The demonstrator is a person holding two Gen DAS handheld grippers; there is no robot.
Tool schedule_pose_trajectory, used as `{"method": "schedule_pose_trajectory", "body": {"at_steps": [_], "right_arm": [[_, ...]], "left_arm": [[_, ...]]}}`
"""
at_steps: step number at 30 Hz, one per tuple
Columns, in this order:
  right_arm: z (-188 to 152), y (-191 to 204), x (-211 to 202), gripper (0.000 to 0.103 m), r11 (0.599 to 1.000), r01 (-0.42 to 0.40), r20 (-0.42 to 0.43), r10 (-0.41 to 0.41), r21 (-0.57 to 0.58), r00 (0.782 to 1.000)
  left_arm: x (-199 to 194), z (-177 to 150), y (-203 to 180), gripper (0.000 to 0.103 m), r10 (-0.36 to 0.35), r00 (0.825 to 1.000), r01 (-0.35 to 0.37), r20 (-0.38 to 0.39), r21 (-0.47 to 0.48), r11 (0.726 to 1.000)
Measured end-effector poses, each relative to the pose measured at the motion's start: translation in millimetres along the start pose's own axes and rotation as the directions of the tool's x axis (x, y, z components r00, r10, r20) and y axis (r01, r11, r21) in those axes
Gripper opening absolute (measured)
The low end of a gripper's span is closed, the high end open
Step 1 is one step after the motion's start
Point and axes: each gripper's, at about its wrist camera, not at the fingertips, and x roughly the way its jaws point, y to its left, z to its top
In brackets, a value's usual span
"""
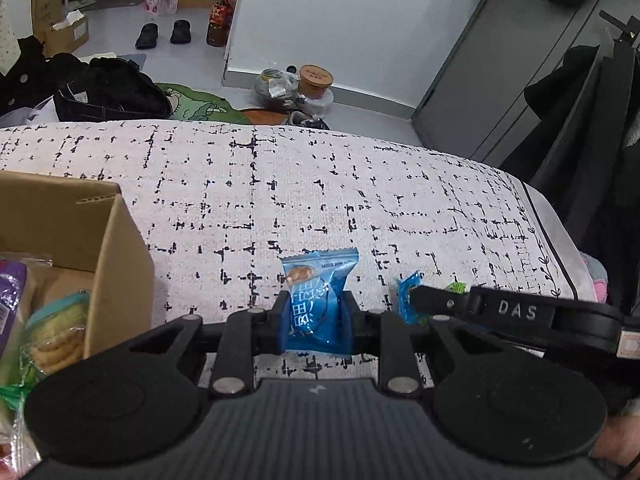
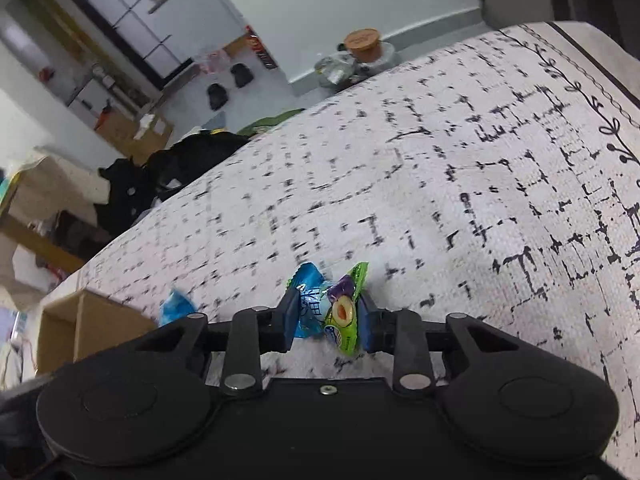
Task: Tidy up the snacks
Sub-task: 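Grasp the blue packet with the left gripper while the right grasps the blue-green candy, then carry the blue packet and blue-green candy over the box with both grippers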
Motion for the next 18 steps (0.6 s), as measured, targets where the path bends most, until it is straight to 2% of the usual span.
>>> {"method": "schedule_pose_trajectory", "body": {"at_steps": [6, 18], "right_arm": [[-13.6, -1.7, -23.5, 0.027, 0.999, -0.033, 0.016, 0.033, 0.028, 0.999], [-25.8, 13.3, -71.7, 0.027, 0.998, -0.049, 0.093, 0.044, 0.048, 0.995]], "left_arm": [[-15.4, -4.1, -3.0, 0.024, -0.013, 1.0, 0.013, 0.01, 0.009, 1.0], [-70.6, -2.5, -11.1, 0.024, -0.042, 0.994, 0.036, 0.097, 0.062, 0.997]]}}
